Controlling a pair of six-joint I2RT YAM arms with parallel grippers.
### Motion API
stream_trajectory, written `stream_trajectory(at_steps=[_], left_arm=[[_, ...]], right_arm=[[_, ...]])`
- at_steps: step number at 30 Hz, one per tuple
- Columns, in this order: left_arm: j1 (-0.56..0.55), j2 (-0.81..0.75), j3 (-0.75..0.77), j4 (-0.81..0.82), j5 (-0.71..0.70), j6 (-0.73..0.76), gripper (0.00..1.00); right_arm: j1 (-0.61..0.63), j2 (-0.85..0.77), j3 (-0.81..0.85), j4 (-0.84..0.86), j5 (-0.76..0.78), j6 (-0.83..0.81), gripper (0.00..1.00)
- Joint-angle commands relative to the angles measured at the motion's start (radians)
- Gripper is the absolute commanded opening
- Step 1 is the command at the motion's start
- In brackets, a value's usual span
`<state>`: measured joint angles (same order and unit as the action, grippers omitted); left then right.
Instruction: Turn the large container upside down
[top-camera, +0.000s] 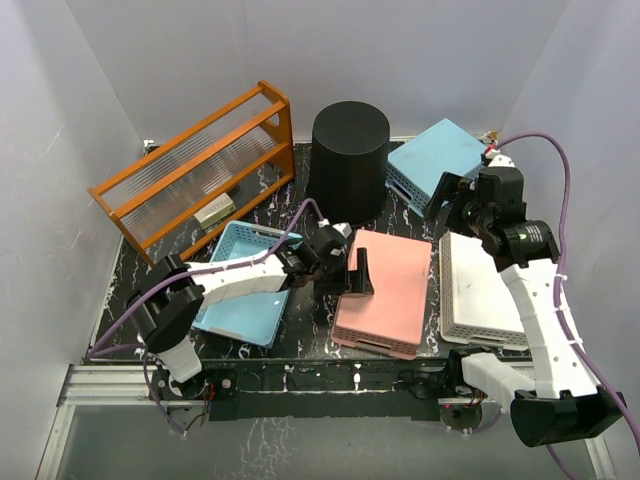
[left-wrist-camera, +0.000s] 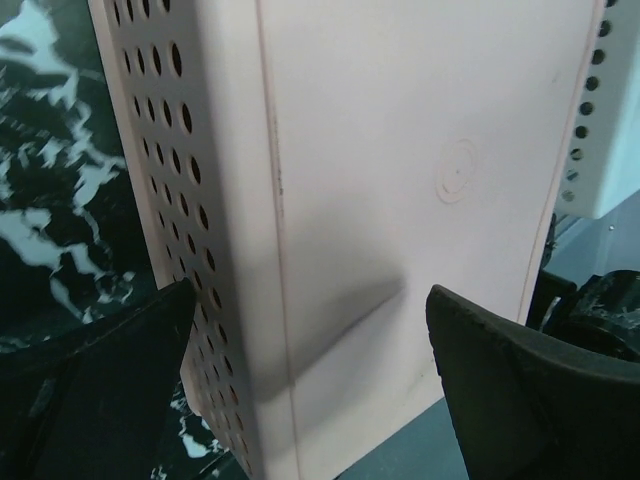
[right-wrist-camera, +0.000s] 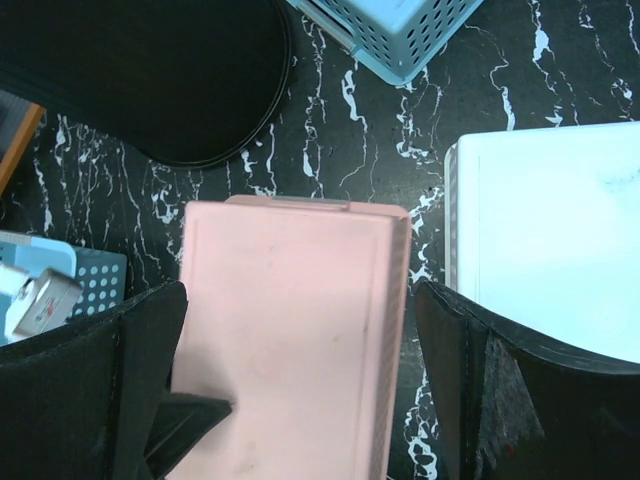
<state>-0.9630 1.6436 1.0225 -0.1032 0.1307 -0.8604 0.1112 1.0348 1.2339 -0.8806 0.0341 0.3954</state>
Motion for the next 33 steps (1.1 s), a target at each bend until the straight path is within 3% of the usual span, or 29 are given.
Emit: stream_trajectory(at_steps=[1,7,11,12,14,16,18,22,29,33], left_arm=[[0.0,0.009,0.111,0.101,0.07,0.046,0.99],[0.036,-0.049,0.076,0.201,0.178,0.042,0.99],[0.086,-0.174,0.116,-0.063,0.074,0.149,0.99],[0.101,-0.214,0.133,-0.136,0.035,0.179,0.99],[0.14,-0.295,0.178,-0.296,-0.061,0.216,0.99],[0.185,-0.37,0.222,-0.435,-0.163,0.227,0.99],[0.233,-0.441,0.252,-0.537,-0.258,0.224,0.99],[0.308,-0.565,0.246,-0.64,-0.354,0.22,0.99],[0.358,-0.633,0.183,-0.724,-0.36,0.193,0.99],[0.365,-0.693,0.095,-0.667,-0.347,0.186,0.99]], right_arm=[[-0.001,-0.059,-0.027,0.0,-0.031,0.021,0.98],[-0.001,-0.081,-0.051,-0.017,-0.04,0.024,0.98],[0.0,-0.098,-0.067,0.007,-0.193,0.011,0.98],[0.003,-0.119,-0.104,0.077,-0.336,0.026,0.98],[0.042,-0.167,-0.241,0.206,-0.434,0.116,0.98],[0.167,-0.184,-0.306,0.284,-0.378,0.214,0.98],[0.377,-0.153,-0.32,0.303,-0.2,0.265,0.98],[0.731,0.015,-0.277,0.301,0.062,0.338,0.98],[0.871,0.253,-0.248,0.432,0.066,0.352,0.98],[0.871,0.333,-0.255,0.373,0.174,0.378,0.98]])
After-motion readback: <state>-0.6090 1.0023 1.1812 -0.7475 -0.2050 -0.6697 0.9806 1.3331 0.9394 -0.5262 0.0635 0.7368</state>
